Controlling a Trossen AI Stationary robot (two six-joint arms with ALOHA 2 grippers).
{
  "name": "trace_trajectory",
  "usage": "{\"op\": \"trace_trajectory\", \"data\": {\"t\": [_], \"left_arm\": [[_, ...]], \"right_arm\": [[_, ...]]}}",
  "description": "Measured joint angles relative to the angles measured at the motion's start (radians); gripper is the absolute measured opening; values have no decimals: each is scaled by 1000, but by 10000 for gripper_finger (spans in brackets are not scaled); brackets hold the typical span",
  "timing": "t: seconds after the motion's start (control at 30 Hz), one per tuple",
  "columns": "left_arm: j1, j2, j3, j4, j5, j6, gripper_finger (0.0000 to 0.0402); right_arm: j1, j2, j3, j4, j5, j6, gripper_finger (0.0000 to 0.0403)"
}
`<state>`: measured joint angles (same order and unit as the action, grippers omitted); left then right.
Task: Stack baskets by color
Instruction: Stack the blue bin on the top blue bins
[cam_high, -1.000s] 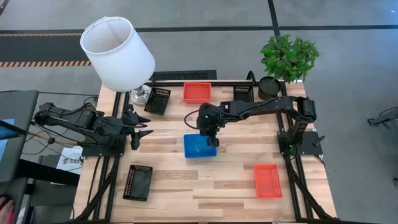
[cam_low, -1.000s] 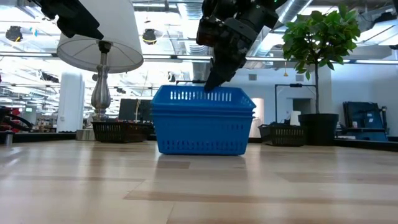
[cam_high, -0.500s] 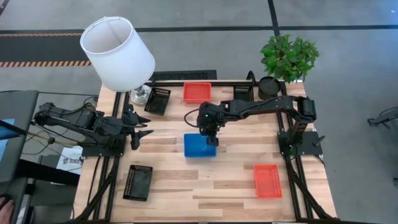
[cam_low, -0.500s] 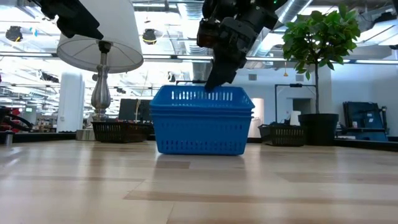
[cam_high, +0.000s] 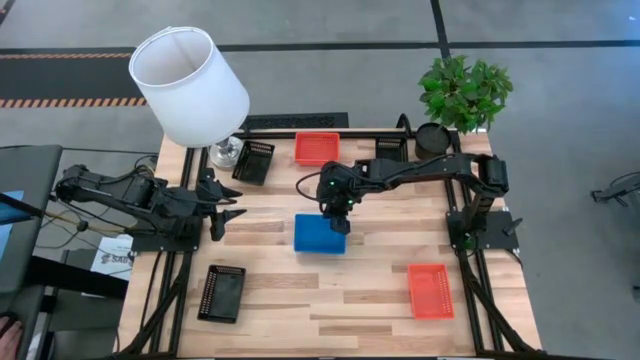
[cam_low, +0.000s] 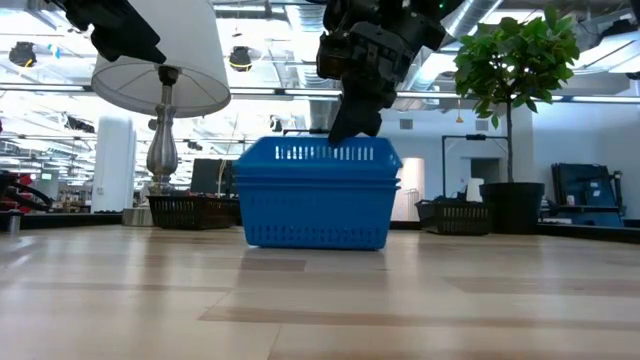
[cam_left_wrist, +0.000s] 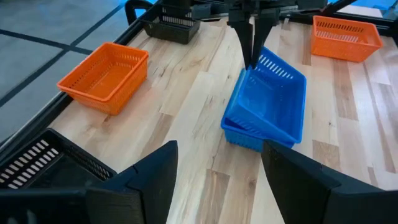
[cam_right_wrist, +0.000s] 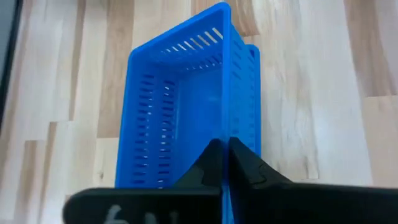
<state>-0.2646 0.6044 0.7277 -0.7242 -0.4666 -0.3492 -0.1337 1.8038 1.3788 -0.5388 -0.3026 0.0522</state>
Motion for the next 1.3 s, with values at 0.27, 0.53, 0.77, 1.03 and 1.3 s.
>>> {"op": "trace_trajectory", "data": {"t": [0.27,0.53,0.77,1.03,1.3], "left_arm": [[0,0,0,0,17,-3,221],[0,0,0,0,26,-3,221],[0,0,0,0,26,-5,221],[0,0,0,0,31,-13,221],[0,0,0,0,35,-14,221]], "right_arm": [[0,0,0,-1,-40,3,8],[0,0,0,-3,-120,4,5],[-6,0,0,-3,-127,11,3],[-26,1,-31,27,-203,46,3],[-34,2,-78,82,-254,99,3]]}}
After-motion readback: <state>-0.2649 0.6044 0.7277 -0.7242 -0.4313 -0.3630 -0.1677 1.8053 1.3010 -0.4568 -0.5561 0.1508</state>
